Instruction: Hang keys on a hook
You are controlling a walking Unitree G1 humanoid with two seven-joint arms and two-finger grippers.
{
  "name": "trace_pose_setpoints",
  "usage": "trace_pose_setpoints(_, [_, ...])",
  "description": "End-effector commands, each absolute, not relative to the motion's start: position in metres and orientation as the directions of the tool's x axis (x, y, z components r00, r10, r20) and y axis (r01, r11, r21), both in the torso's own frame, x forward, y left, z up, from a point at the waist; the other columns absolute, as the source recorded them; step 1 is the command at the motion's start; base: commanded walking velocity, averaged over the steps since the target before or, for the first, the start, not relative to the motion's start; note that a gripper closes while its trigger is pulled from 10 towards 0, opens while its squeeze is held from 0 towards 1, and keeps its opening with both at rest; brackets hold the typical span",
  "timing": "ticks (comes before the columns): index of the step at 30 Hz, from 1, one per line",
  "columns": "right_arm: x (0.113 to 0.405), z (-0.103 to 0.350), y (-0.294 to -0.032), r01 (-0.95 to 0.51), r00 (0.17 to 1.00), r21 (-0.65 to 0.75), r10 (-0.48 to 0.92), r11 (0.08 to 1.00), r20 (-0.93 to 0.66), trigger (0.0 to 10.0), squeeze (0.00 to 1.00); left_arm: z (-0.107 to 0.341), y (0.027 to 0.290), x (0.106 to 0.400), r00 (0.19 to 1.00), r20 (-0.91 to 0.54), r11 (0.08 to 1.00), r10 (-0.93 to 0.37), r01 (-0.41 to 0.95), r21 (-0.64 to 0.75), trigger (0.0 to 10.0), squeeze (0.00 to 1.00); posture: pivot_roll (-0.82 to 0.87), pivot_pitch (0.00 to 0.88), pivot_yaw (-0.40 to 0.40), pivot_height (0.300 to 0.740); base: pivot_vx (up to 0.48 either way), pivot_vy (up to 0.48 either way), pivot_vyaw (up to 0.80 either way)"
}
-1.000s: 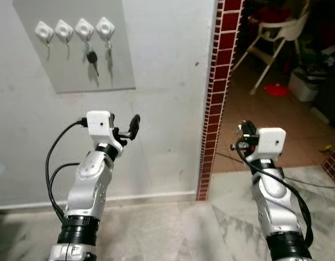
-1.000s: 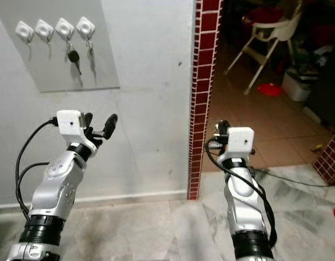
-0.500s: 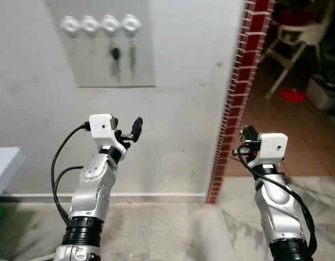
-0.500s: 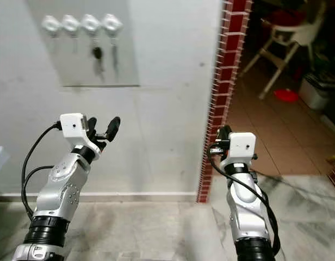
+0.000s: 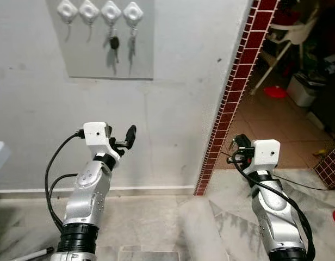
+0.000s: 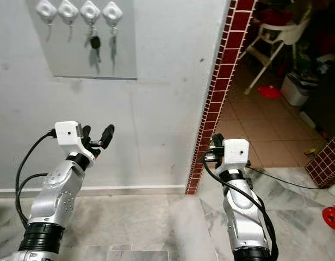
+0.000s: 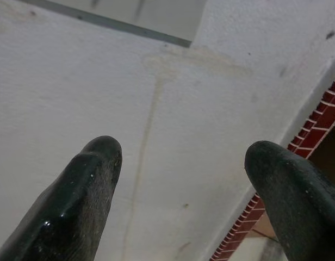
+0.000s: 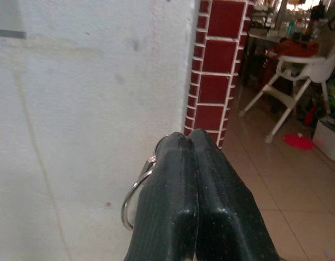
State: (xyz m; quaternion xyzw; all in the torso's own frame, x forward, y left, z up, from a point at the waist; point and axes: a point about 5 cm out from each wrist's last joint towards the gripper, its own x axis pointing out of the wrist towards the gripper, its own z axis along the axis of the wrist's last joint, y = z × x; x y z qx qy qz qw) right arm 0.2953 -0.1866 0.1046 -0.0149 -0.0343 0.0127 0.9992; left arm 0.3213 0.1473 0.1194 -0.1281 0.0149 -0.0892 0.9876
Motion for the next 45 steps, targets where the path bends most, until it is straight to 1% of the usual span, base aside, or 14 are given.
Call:
trace_pose_setpoints(1, [0.298, 0.114, -0.189, 0.006, 0.996, -0.004, -0.005, 1.000, 0.086, 10.0, 0.00, 0.125, 0.147, 0.324, 0.985, 0.008, 0.951, -0.170, 0.166, -0.260, 10.0, 0.00, 0.03, 0.078, -0.006, 0.740, 0.000, 0.000, 0.00])
trace_pose_setpoints(5, [0.294, 0.111, -0.189, -0.005, 0.996, -0.035, 0.008, 0.999, 0.089, 10.0, 0.00, 0.123, 0.150, 0.327, 0.988, 0.000, 0.953, -0.153, 0.148, -0.264, 10.0, 0.00, 0.03, 0.063, -0.003, 0.740, 0.000, 0.000, 0.00])
trace_pose_setpoints(6, [0.294, 0.112, -0.189, 0.005, 0.996, -0.021, -0.003, 1.000, 0.091, 10.0, 0.00, 0.125, 0.152, 0.328, 0.989, 0.005, 0.952, -0.149, 0.145, -0.270, 10.0, 0.00, 0.02, 0.041, -0.004, 0.740, 0.000, 0.000, 0.00])
trace_pose_setpoints(11, [0.297, 0.116, -0.188, 0.038, 0.993, 0.007, -0.038, 0.999, 0.108, 10.0, 0.00, 0.131, 0.161, 0.333, 0.992, 0.024, 0.957, -0.124, 0.126, -0.260, 10.0, 0.00, 0.02, 0.001, -0.014, 0.740, 0.000, 0.239, 0.00])
trace_pose_setpoints(14, [0.299, 0.117, -0.188, 0.039, 0.993, 0.012, -0.040, 0.999, 0.110, 10.0, 0.00, 0.131, 0.167, 0.334, 0.994, 0.029, 0.960, -0.105, 0.109, -0.258, 10.0, 0.00, 0.02, 0.000, -0.017, 0.740, 0.000, 0.375, 0.00])
trace_pose_setpoints(22, [0.303, 0.121, -0.190, 0.032, 0.992, 0.000, -0.032, 0.999, 0.120, 10.0, 0.00, 0.131, 0.167, 0.335, 0.994, 0.034, 0.960, -0.099, 0.105, -0.260, 10.0, 0.00, 0.02, 0.000, -0.024, 0.740, 0.000, 0.393, 0.00])
trace_pose_setpoints(28, [0.300, 0.120, -0.194, 0.032, 0.993, -0.012, -0.031, 0.999, 0.114, 10.0, 0.00, 0.127, 0.163, 0.333, 0.994, 0.028, 0.958, -0.105, 0.109, -0.264, 10.0, 0.00, 0.01, 0.000, -0.027, 0.740, 0.000, 0.397, 0.00])
trace_pose_setpoints(45, [0.296, 0.118, -0.192, 0.022, 0.994, -0.011, -0.021, 1.000, 0.105, 10.0, 0.00, 0.126, 0.163, 0.331, 0.993, 0.023, 0.959, -0.112, 0.114, -0.260, 10.0, 0.00, 0.01, 0.000, -0.030, 0.740, 0.000, 0.452, 0.00])
